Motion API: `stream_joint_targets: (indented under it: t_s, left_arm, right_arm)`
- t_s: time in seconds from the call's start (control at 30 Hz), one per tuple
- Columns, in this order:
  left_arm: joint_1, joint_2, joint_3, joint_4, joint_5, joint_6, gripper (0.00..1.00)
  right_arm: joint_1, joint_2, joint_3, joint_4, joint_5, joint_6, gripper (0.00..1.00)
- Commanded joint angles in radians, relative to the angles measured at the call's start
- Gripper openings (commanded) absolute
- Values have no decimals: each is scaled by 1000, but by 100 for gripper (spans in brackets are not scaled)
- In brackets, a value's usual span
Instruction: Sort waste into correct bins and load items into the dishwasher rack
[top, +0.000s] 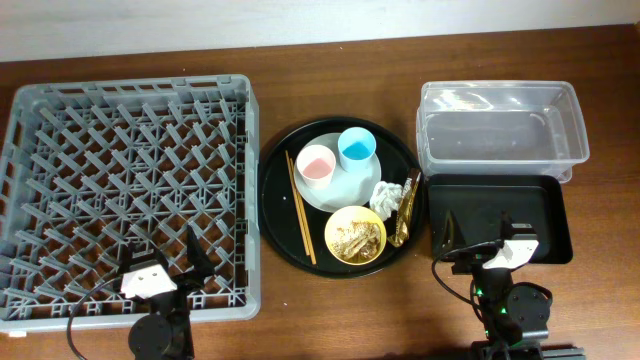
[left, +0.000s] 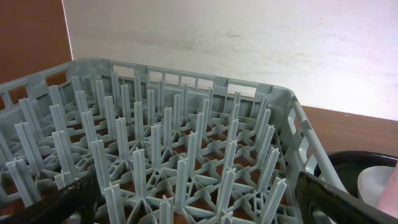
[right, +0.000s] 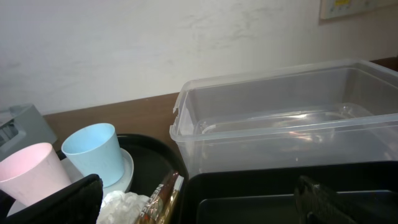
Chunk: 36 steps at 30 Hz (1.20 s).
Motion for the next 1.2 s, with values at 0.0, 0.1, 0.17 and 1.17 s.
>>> stream_joint_targets:
  t_s: [0.0, 0.1, 0.17, 1.17]
  left_arm:
    - [-2, -8, -6, 2, -11, -6, 99]
    - [-2, -8, -6, 2, -11, -6, 99]
    - [-2, -8, -6, 2, -11, -6, 99]
    - [-4, 418, 861, -542, 286, 108, 99]
  right_arm:
    - [-5, -6, -5, -5, -8, -7, 99]
    - [-5, -6, -5, -4, -8, -7, 99]
    - [-5, -6, -5, -4, -8, -7, 99]
    - [-5, -6, -5, -5, -8, -7, 99]
